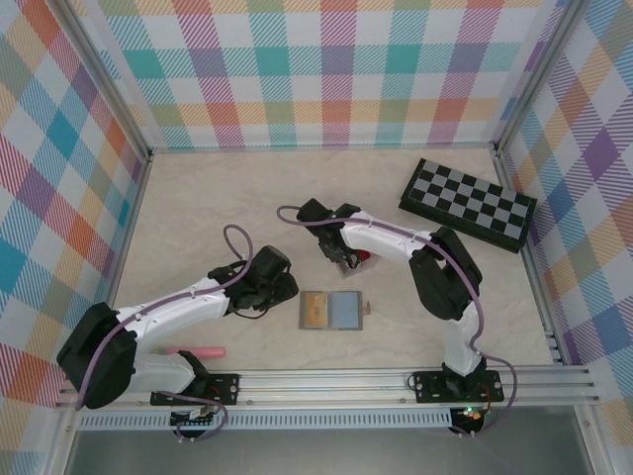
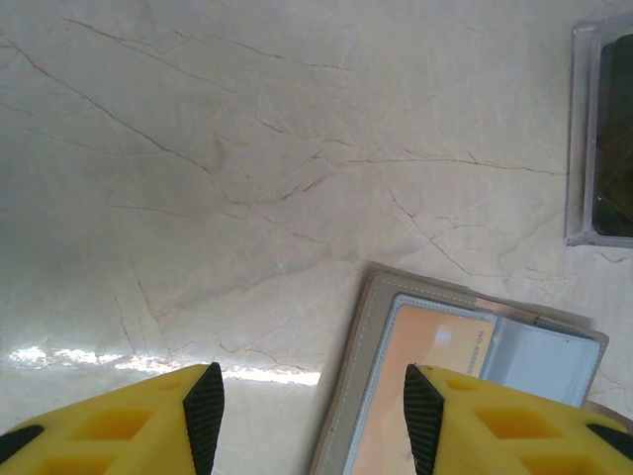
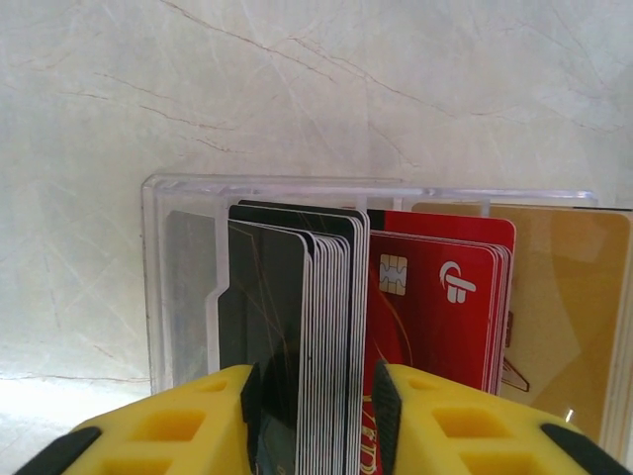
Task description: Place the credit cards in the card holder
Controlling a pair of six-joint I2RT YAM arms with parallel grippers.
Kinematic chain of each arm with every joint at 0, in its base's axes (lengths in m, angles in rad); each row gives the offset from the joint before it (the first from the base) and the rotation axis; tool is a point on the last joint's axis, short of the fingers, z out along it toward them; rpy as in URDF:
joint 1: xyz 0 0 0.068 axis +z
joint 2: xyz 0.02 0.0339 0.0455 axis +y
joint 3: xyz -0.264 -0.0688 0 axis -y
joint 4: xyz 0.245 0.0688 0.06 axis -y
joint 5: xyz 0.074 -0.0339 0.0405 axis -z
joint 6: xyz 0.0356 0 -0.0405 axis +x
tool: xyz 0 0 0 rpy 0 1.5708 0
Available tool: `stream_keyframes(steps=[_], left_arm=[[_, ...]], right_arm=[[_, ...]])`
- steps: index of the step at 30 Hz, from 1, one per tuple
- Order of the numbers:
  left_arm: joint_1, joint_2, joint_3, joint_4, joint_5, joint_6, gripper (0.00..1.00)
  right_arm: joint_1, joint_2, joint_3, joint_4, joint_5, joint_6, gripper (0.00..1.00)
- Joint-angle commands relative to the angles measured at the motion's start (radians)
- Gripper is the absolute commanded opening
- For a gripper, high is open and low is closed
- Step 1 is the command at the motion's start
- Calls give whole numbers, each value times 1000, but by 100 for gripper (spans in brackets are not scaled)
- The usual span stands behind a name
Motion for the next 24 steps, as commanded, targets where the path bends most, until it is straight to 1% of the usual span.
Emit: stream_keyframes(steps=[1, 6, 15, 17, 23, 24], left_arm=[[12, -26, -19, -19, -19, -16, 53], [13, -28, -22, -16, -16, -17, 53], [12, -21, -27, -9, -12, -17, 53], [13, -19, -27, -9, -10, -17, 53], [13, -14, -28, -4, -7, -17, 53], [13, -13, -27, -4, -6, -17, 53]], right_arm=[[-2, -34, 25, -25, 44, -14, 33], [-1, -34, 21, -30, 42, -8, 24], [-1, -48, 13, -34, 67, -8, 22], [-1, -47, 12, -34, 69, -10, 20], [-1, -46, 16, -45, 75, -11, 19], [-1, -47, 16, -45, 77, -12, 17]])
